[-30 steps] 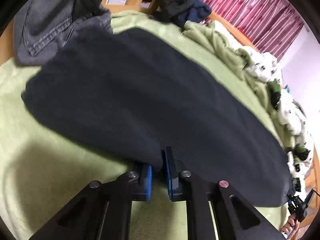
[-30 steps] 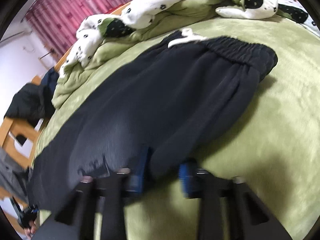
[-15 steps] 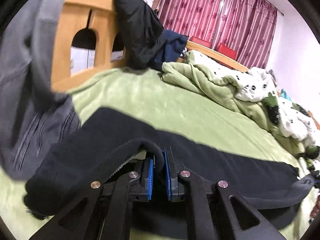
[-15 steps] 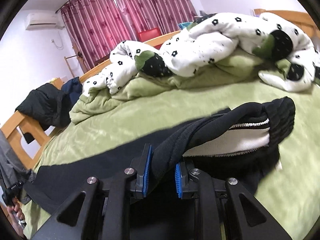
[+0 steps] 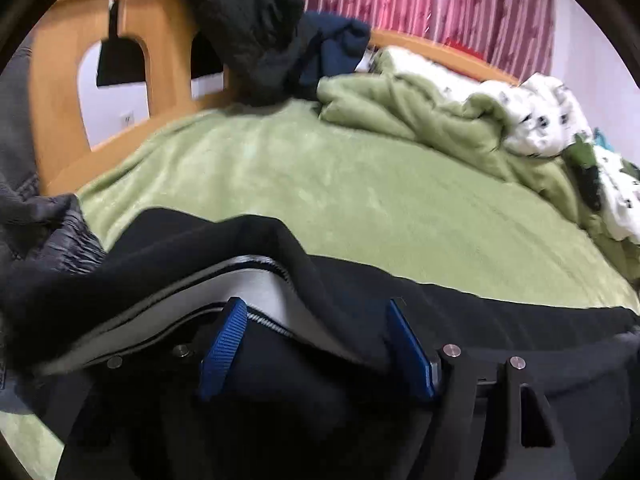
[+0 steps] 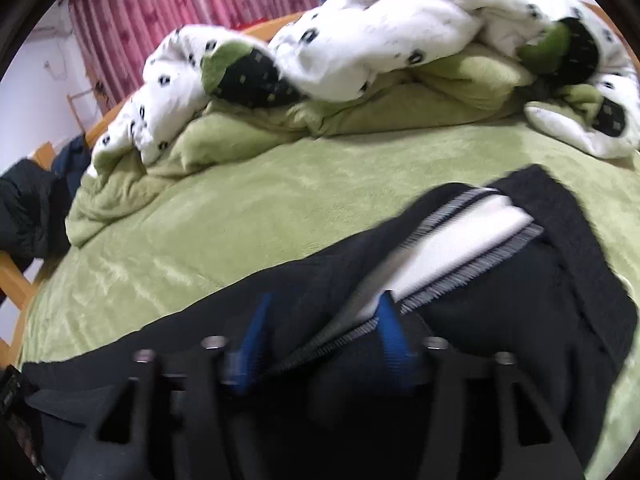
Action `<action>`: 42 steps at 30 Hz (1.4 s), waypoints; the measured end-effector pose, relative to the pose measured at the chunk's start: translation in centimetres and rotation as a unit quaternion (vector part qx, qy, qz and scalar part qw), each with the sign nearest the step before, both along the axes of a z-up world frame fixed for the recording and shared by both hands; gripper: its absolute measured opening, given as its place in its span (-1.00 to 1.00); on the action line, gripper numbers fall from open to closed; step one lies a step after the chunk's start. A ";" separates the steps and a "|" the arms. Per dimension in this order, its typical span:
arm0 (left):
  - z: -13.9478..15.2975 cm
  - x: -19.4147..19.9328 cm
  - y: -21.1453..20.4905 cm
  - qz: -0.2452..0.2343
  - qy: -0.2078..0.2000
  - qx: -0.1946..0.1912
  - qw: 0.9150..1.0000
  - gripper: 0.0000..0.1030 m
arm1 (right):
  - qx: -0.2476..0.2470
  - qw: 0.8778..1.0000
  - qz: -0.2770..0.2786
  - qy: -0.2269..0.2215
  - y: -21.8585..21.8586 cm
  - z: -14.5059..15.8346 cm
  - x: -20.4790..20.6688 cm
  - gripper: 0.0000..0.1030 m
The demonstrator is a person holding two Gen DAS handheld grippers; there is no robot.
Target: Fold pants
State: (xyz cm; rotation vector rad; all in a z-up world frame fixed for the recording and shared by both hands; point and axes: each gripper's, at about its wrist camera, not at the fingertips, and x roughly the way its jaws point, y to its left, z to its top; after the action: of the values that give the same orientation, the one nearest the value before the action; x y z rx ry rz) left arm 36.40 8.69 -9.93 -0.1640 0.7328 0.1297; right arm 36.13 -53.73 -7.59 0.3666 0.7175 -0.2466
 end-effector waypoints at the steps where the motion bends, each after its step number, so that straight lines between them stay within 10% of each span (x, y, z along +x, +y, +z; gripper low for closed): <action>1: 0.5 -1.1 0.0 -0.009 -0.004 0.007 1.000 0.45 | -0.005 1.000 -0.001 -0.008 0.1 0.6 -1.4 0.26; 6: 1.1 -7.1 1.1 -0.036 0.018 -0.001 0.999 0.59 | -0.048 0.998 0.026 0.004 0.8 2.2 -8.4 0.38; 15: -5.2 -15.8 5.6 -0.031 0.070 -0.165 0.983 0.58 | -0.007 0.997 0.039 0.061 -0.5 -2.4 -19.7 0.42; 28: -6.1 -9.2 7.9 0.032 0.036 -0.210 0.977 0.55 | 0.133 0.991 -0.006 0.014 -4.8 -4.8 -13.3 0.47; 30: -6.0 -8.3 8.0 0.043 0.033 -0.199 0.979 0.47 | 0.123 0.992 -0.011 0.014 -5.2 -4.9 -11.1 0.37; 34: -6.0 -6.7 8.4 0.088 0.040 -0.149 0.984 -0.77 | 0.105 0.994 -0.038 0.018 -5.8 -4.9 -8.0 -0.46; 42: -1.6 -11.1 7.2 0.050 0.027 -0.123 0.991 -0.82 | 0.131 0.990 -0.024 -0.038 -7.0 0.0 -11.8 -0.70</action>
State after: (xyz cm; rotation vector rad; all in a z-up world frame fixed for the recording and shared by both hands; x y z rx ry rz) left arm 25.33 15.92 -11.57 -0.4343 0.7941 0.1398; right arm 24.34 -60.77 -7.59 0.6408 0.6676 -0.1825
